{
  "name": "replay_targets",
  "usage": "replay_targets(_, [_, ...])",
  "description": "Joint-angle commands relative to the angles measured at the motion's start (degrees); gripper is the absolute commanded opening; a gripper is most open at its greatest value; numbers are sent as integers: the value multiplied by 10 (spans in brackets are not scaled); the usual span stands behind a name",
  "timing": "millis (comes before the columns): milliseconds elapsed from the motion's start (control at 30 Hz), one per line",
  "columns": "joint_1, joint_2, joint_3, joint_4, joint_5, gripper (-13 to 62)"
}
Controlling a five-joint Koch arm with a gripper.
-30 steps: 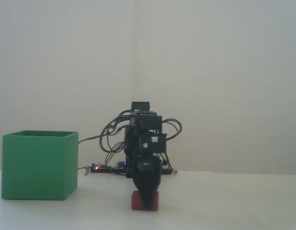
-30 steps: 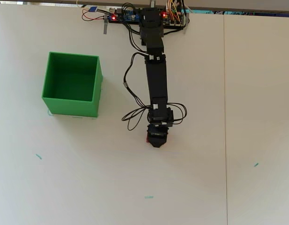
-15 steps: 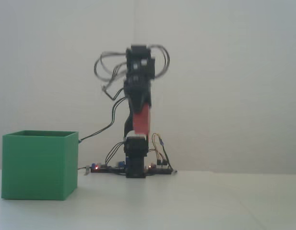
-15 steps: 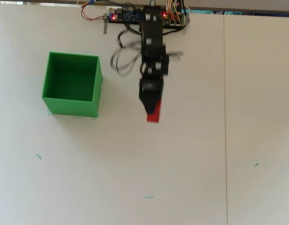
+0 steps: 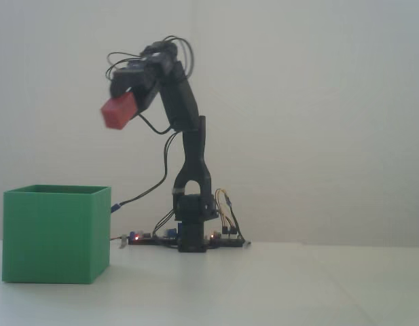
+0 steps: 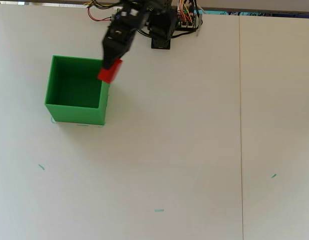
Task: Grasp a red block and put it in the green bin.
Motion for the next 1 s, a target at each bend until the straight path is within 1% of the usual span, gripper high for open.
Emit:
replay_targets(0, [48, -24, -21, -4, -13, 37])
replay_targets(167, [92, -88, -22, -33, -15, 37])
replay_targets(400, [97, -108, -24, -48, -13, 38])
replay_targets(433, [97, -108, -25, -61, -14, 47])
replay_targets(467, [105, -108, -25, -84, -15, 188])
replay_targets(500, [112, -108, -25, -88, -15, 287])
replay_targets(533, [113, -108, -25, -88, -15, 341])
replay_targets(967, [112, -82, -25, -87, -14, 347])
